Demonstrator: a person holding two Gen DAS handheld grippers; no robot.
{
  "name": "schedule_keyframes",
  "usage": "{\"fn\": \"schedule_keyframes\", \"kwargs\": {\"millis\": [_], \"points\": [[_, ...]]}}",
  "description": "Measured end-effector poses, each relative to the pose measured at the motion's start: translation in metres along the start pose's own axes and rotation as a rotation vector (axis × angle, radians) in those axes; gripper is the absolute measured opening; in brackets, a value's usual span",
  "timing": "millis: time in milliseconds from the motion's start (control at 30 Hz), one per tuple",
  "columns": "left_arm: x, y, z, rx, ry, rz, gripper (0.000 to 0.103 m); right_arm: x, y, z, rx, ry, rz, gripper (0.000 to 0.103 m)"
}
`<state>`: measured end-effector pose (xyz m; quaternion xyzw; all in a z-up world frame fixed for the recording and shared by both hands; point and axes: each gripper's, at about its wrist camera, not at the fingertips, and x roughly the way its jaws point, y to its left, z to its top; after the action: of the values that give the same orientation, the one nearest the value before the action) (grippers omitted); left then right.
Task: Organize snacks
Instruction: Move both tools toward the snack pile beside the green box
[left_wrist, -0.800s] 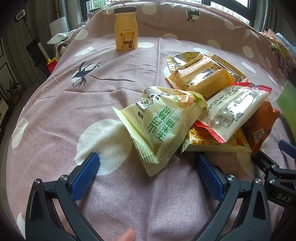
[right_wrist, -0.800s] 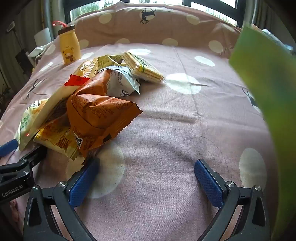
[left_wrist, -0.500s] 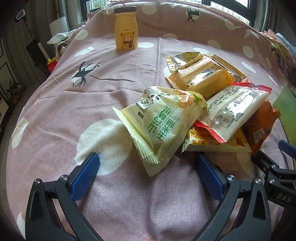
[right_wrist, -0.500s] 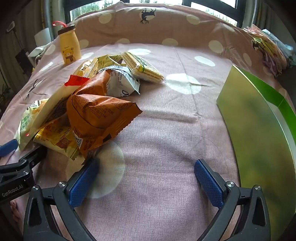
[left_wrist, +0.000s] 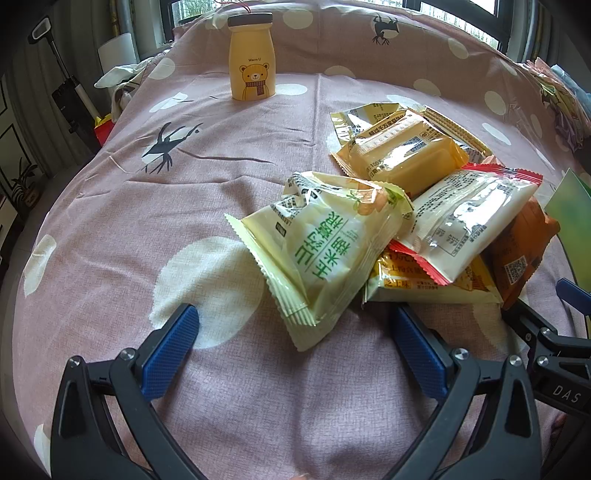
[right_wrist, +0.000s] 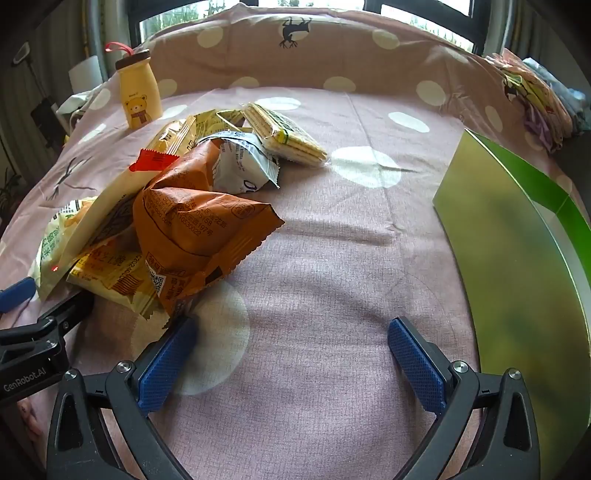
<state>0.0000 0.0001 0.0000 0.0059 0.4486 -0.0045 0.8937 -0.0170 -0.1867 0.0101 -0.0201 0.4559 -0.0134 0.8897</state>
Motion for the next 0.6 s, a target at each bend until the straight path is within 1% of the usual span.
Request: {"fn": "schedule_keyframes", "kwargs": {"millis": [367,600], "points": [[-0.0001,0.0003,0.0000,-0.001,0.002,-0.001,0.103,0.0002,-0.0026,-0.0001,0.001,-0.002,0.001,0.103],[-0.0024,-0.0007,0.0005,0.010,0.030,-0.004,0.103,0.0009,-0.0019,0.0026,0.003,0.000,0.003,0.102]]}}
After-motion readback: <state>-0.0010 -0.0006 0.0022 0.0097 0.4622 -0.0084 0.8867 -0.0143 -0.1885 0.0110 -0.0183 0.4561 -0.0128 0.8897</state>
